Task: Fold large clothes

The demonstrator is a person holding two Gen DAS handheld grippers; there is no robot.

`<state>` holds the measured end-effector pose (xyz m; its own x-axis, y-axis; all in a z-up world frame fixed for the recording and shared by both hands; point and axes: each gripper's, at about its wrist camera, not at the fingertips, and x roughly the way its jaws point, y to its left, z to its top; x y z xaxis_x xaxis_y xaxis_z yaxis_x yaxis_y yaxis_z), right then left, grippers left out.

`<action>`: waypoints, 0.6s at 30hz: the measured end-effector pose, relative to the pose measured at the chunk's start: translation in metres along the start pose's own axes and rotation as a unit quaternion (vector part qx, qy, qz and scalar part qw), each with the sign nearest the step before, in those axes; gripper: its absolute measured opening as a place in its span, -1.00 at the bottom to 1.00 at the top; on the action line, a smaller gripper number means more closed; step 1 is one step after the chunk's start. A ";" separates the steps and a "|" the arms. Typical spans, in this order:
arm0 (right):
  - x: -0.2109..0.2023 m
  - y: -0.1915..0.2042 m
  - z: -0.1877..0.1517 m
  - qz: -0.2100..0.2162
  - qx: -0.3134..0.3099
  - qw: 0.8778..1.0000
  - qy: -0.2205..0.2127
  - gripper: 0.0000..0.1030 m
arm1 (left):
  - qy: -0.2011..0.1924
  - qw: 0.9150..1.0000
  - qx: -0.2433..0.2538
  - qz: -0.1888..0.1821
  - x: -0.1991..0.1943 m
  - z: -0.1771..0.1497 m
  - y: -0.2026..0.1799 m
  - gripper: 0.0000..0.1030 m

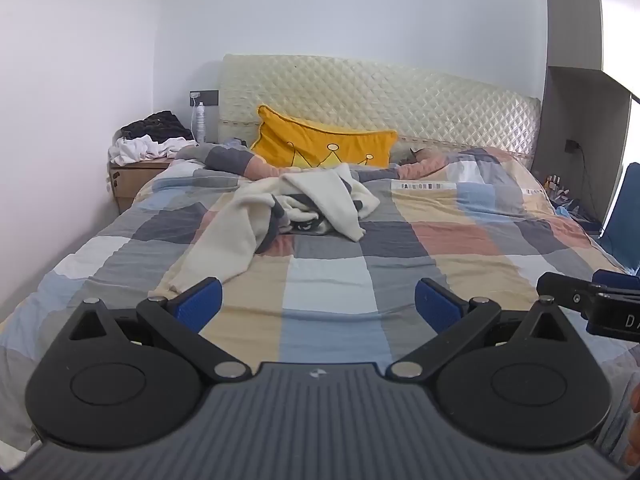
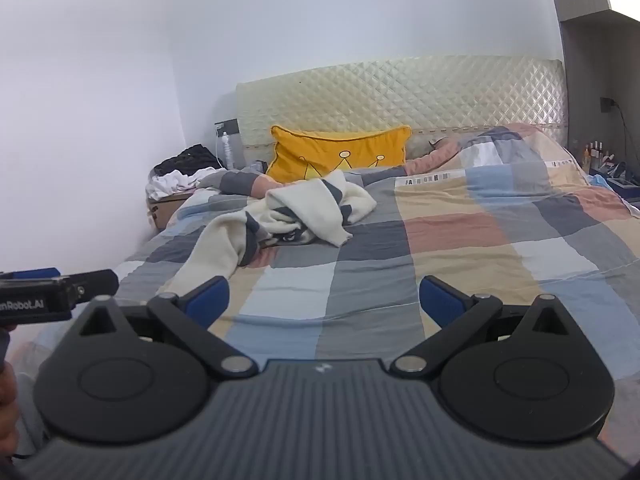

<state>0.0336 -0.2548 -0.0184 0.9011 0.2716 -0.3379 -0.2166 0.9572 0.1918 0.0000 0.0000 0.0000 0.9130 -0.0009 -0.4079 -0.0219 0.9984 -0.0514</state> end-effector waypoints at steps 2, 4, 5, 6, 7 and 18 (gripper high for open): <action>-0.002 0.003 0.000 -0.008 -0.009 1.000 -0.006 1.00 | -0.003 1.000 -0.002 0.001 0.000 0.000 0.000 1.00; -0.003 0.001 0.000 -0.008 -0.007 1.000 -0.005 1.00 | -0.001 1.000 -0.001 0.001 0.000 0.000 0.000 1.00; -0.001 0.006 -0.001 -0.011 -0.010 1.000 -0.005 1.00 | -0.001 1.000 0.000 0.001 0.000 0.000 0.000 1.00; -0.001 0.005 -0.001 -0.011 -0.010 1.000 -0.004 1.00 | 0.000 1.000 0.000 0.002 0.000 0.000 0.000 1.00; -0.001 0.006 -0.001 -0.012 -0.011 1.000 -0.004 1.00 | -0.001 1.000 0.000 0.003 -0.001 0.000 0.000 1.00; -0.003 0.008 -0.002 -0.018 -0.012 1.000 -0.005 1.00 | 0.001 1.000 -0.004 0.006 0.007 -0.002 -0.004 1.00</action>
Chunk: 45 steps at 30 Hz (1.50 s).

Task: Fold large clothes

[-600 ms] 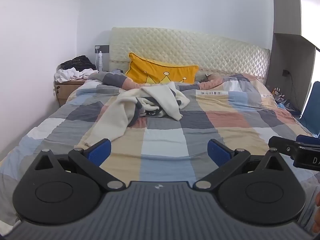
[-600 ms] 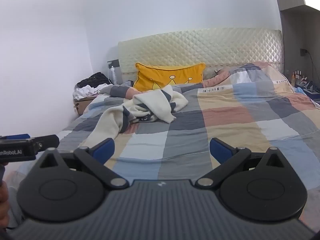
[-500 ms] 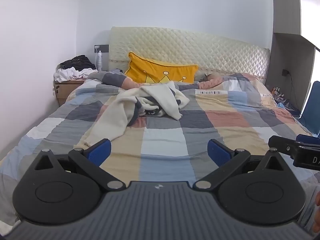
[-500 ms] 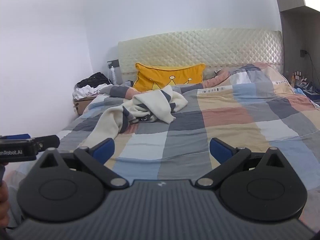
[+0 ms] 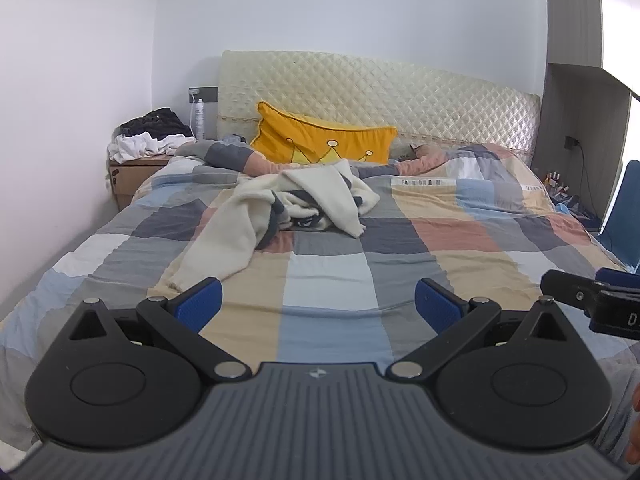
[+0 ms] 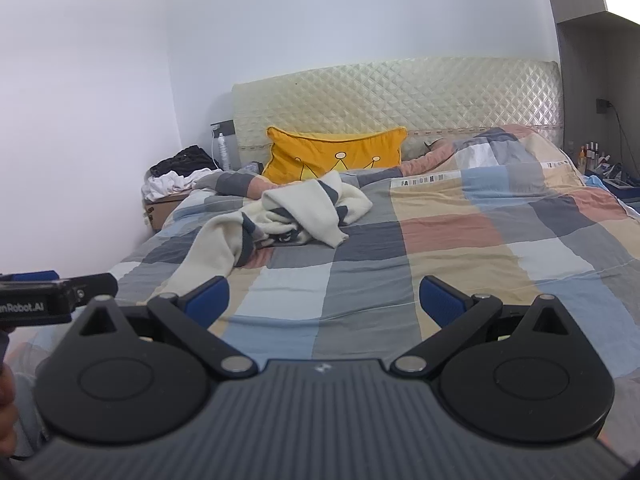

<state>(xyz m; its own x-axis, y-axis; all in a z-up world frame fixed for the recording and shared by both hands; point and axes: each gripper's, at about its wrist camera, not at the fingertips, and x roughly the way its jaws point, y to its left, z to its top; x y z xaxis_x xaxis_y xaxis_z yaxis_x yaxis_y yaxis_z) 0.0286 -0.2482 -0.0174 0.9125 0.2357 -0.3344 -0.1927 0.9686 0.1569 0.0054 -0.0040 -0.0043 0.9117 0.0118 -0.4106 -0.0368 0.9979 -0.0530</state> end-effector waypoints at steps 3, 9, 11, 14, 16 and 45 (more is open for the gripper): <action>-0.001 -0.001 0.001 0.000 -0.001 1.000 -0.001 1.00 | -0.002 1.000 -0.002 -0.003 -0.003 0.001 0.002 1.00; 0.001 0.000 -0.002 -0.002 -0.001 1.000 -0.001 1.00 | -0.001 1.000 -0.002 -0.006 -0.005 -0.001 0.004 1.00; 0.002 0.001 -0.002 -0.003 -0.002 1.000 -0.001 1.00 | 0.001 1.000 0.000 -0.002 -0.006 0.000 0.004 1.00; 0.003 0.001 -0.003 -0.004 -0.003 1.000 0.000 1.00 | 0.001 1.000 0.002 0.004 -0.006 0.000 0.005 1.00; 0.002 0.001 -0.004 -0.004 -0.003 1.000 -0.002 1.00 | 0.003 1.000 0.001 0.004 -0.005 0.001 0.005 1.00; 0.008 0.005 -0.007 -0.002 -0.010 1.000 0.004 1.00 | 0.007 1.000 0.001 0.001 -0.003 0.002 -0.001 1.00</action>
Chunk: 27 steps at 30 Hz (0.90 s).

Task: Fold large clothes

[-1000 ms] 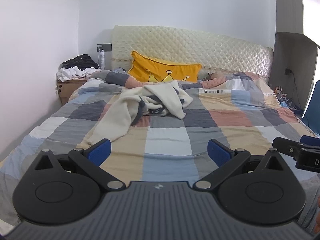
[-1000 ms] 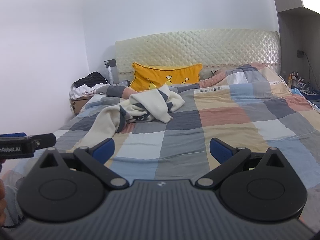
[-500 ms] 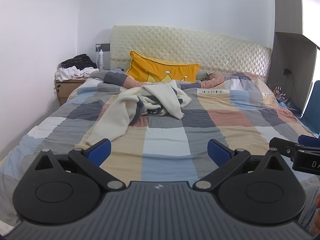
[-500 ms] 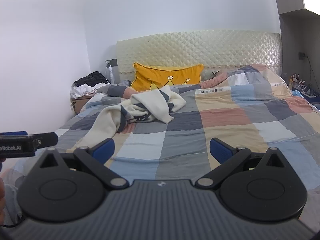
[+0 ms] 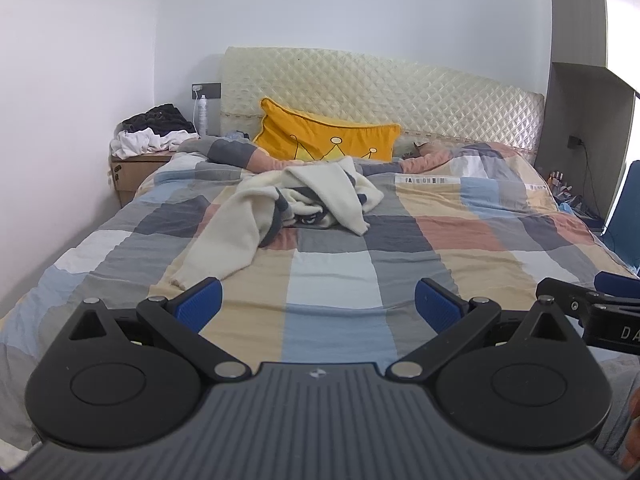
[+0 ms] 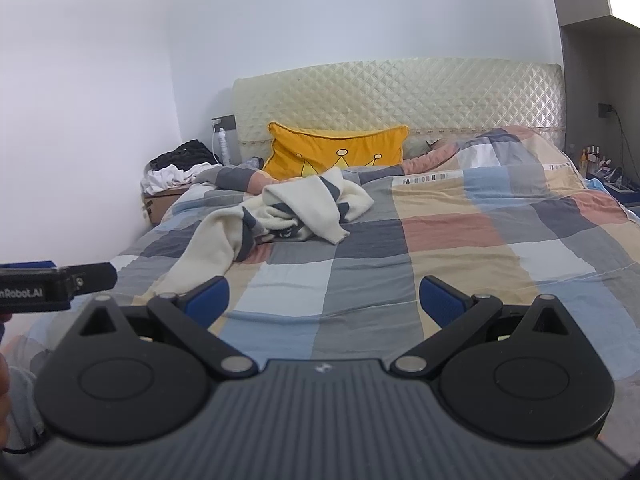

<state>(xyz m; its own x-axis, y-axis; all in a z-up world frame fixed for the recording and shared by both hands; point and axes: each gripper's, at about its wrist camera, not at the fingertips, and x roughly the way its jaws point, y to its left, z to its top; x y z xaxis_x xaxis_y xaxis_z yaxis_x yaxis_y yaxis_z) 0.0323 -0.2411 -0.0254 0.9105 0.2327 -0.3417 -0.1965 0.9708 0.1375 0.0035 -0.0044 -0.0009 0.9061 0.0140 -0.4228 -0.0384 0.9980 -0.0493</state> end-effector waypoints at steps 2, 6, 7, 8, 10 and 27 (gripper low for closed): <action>0.000 0.001 0.000 -0.002 -0.001 1.000 0.000 1.00 | 0.000 1.000 0.000 0.001 0.000 -0.001 0.001 1.00; 0.002 0.002 0.001 -0.004 0.000 1.000 0.001 1.00 | 0.003 1.000 -0.006 -0.002 0.001 -0.003 0.001 1.00; 0.003 0.002 0.000 -0.005 0.001 1.000 0.001 1.00 | 0.005 1.000 -0.007 -0.003 0.003 -0.003 0.001 1.00; 0.003 0.003 0.000 -0.005 0.001 1.000 0.002 1.00 | 0.006 1.000 -0.008 -0.005 0.004 -0.003 0.000 1.00; 0.004 0.002 -0.001 -0.004 0.003 1.000 0.004 1.00 | 0.008 1.000 -0.008 -0.004 0.005 -0.004 0.002 1.00; 0.016 -0.001 -0.010 -0.004 0.004 1.000 0.006 1.00 | 0.029 0.999 -0.024 -0.016 0.035 -0.012 0.009 1.00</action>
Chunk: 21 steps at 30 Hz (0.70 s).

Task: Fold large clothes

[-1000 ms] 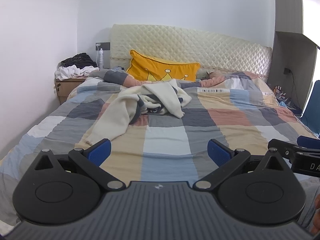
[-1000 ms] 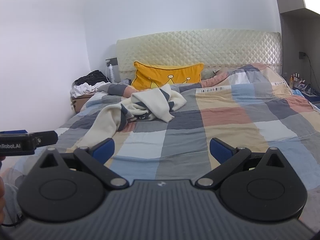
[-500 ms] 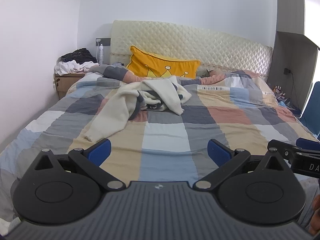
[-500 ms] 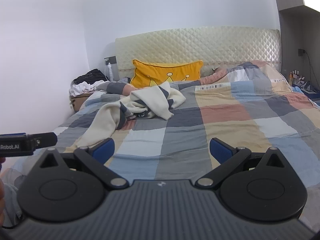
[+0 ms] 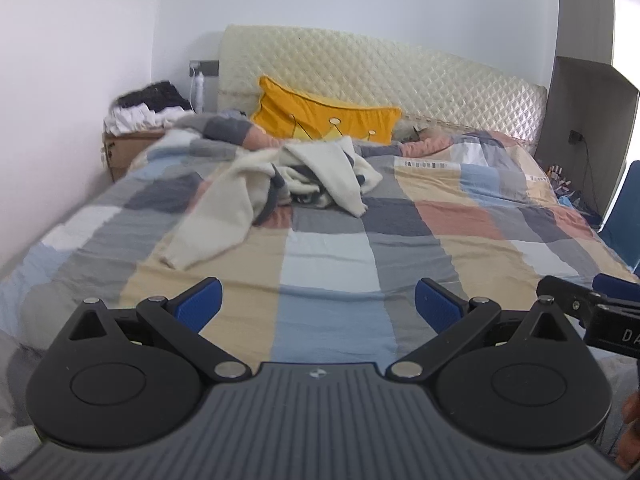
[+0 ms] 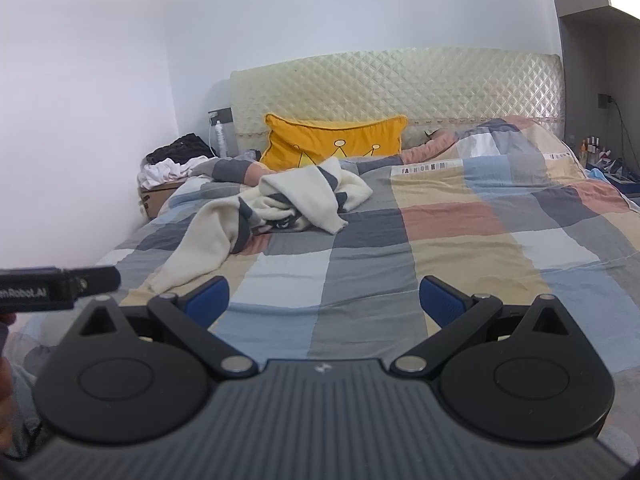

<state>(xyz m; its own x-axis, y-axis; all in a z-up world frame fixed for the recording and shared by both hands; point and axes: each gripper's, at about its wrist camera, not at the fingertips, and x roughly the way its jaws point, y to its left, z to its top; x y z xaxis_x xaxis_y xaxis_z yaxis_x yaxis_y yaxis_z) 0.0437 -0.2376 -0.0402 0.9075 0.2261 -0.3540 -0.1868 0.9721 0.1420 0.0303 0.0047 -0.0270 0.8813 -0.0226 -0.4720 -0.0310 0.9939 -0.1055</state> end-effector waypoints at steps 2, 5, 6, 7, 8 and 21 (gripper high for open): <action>0.005 -0.001 -0.005 -0.005 -0.004 1.000 -0.010 1.00 | 0.011 1.000 -0.009 -0.001 0.011 -0.002 0.003 1.00; 0.022 -0.005 -0.016 -0.020 -0.016 1.000 -0.002 1.00 | 0.017 1.000 -0.009 0.003 0.028 -0.006 0.006 1.00; 0.025 -0.006 -0.019 -0.021 -0.016 1.000 -0.002 1.00 | 0.018 1.000 -0.006 0.004 0.034 -0.007 0.007 1.00; 0.030 -0.008 -0.022 -0.022 -0.016 1.000 0.000 1.00 | 0.015 1.000 -0.003 0.004 0.040 -0.008 0.007 1.00; 0.035 -0.010 -0.024 -0.022 -0.015 1.000 0.003 1.00 | 0.014 1.000 -0.002 0.005 0.047 -0.009 0.009 1.00; 0.085 -0.008 -0.004 -0.017 -0.040 0.999 -0.018 1.00 | 0.041 0.999 0.004 0.004 0.149 0.013 0.032 1.00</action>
<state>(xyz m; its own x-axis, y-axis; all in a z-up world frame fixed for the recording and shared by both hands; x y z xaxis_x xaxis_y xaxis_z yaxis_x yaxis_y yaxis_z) 0.1203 -0.2264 -0.0754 0.9262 0.1921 -0.3244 -0.1839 0.9814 0.0559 0.1670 0.0346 -0.0894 0.8399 -0.0230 -0.5423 -0.0338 0.9950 -0.0945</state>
